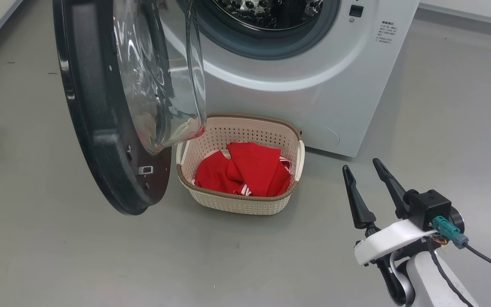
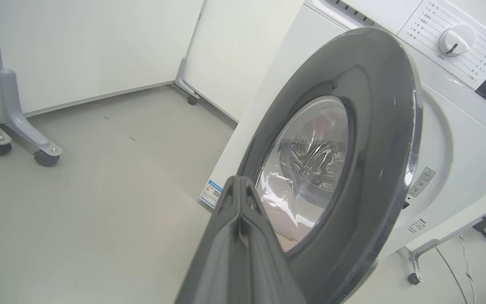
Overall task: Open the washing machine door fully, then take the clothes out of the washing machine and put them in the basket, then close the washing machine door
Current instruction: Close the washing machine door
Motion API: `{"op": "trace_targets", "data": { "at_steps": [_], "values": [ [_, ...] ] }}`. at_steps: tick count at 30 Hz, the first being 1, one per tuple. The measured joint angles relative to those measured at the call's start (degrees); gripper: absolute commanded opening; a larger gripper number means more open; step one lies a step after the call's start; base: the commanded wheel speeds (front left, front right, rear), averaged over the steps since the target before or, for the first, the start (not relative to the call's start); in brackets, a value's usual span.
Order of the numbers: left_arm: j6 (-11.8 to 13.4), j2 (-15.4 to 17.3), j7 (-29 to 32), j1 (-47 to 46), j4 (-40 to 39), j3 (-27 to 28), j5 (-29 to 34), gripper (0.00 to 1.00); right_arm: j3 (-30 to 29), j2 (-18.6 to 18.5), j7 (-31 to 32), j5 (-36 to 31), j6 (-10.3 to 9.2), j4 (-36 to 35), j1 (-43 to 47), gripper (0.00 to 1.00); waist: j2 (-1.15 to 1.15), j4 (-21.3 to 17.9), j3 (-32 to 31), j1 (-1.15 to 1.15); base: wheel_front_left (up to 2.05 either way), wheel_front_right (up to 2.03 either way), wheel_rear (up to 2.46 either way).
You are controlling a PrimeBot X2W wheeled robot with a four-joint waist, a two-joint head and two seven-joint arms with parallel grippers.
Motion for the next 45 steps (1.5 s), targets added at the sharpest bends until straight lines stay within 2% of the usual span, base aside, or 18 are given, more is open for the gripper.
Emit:
{"op": "trace_targets", "data": {
  "at_steps": [9, 20, 23, 24, 36, 45],
  "values": [
    [-0.1, 1.3, -14.6, 6.5, -2.6, -8.1, 8.9, 0.0, 0.0, 0.0, 0.0, 0.0, 0.0, -0.1, 0.0, 1.0, 0.0, -0.1, 0.2, 0.0, 0.0, 0.0, 0.0],
    [-0.2, 1.6, -28.8, 9.9, -1.3, -14.5, 14.8, 0.0, -0.6, 0.1, 0.0, 0.0, 0.0, -0.3, 0.0, 1.0, 0.0, -0.2, 0.6, 0.0, 0.0, 0.0, 0.0],
    [-0.2, 1.6, -32.2, 10.3, -0.1, -14.6, 16.1, 0.49, -0.8, 0.1, 0.0, 0.0, 0.0, -0.4, 0.0, 1.0, 0.0, -0.3, 0.5, 0.0, 0.0, 0.0, 0.0],
    [-0.2, 1.5, -33.0, 10.5, 0.2, -14.8, 16.2, 1.0, -0.9, 0.1, 0.0, 0.0, 0.0, -0.4, 0.0, 1.0, 0.0, -0.3, 0.5, 0.0, 0.0, 0.0, 0.0],
    [-0.2, 1.6, -39.6, 12.2, 5.2, -17.0, 17.4, 1.0, -1.0, 0.1, 0.0, 0.0, 0.0, -0.7, 0.1, 1.0, 0.0, -0.4, 0.3, 0.0, 0.0, 0.0, 0.0],
    [-0.2, 2.5, -41.6, 12.2, 7.5, -19.1, 17.9, 1.0, -1.1, 0.1, 0.0, 0.0, 0.0, -1.0, 0.1, 1.0, 0.0, -0.4, 0.4, 0.0, 0.0, 0.0, 0.0]
  ]
}}
